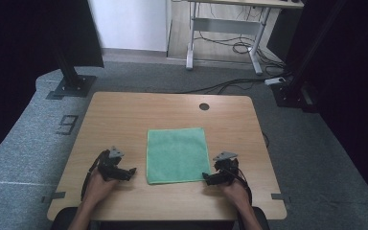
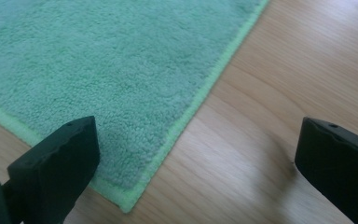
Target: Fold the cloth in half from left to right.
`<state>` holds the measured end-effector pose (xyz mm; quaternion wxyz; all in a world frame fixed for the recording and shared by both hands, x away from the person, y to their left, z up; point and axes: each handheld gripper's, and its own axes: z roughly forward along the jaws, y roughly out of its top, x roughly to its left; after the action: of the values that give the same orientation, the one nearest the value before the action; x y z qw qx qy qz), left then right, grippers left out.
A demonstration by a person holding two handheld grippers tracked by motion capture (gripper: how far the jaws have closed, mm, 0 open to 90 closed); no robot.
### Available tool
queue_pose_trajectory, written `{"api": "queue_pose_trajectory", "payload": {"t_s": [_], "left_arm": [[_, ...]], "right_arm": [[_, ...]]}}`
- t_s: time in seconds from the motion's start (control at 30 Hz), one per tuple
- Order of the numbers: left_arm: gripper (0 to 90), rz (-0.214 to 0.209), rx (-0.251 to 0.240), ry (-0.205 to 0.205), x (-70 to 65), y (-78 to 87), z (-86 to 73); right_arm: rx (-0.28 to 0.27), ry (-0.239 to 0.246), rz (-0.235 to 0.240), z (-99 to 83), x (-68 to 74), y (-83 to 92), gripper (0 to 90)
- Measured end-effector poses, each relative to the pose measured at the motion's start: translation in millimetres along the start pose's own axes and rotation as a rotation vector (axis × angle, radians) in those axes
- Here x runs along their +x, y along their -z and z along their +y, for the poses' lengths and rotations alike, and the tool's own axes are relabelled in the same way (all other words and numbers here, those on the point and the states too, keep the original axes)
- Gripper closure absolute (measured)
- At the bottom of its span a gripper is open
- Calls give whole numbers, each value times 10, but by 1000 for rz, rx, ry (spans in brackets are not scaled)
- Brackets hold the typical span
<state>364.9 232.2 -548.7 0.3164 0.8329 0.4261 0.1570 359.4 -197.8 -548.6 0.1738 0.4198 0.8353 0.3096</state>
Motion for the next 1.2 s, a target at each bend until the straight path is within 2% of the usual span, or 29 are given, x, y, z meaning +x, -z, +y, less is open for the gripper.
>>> {"api": "queue_pose_trajectory", "payload": {"t_s": [0.13,0.53,0.8,0.93,1.2], "left_arm": [[0,6,0,6,3,1,0],[0,6,1,5,3,1,0],[0,5,1,6,3,0,1],[0,6,0,5,4,-1,2],[7,10,10,16,-13,-11,41]], "right_arm": [[4,-7,-33,-34,-82,41,1],[14,-54,-92,-139,-342,137,8],[15,-122,-133,-243,-579,208,9],[4,-187,-108,-307,-692,206,0],[-26,-175,-101,-330,-697,196,0]]}}
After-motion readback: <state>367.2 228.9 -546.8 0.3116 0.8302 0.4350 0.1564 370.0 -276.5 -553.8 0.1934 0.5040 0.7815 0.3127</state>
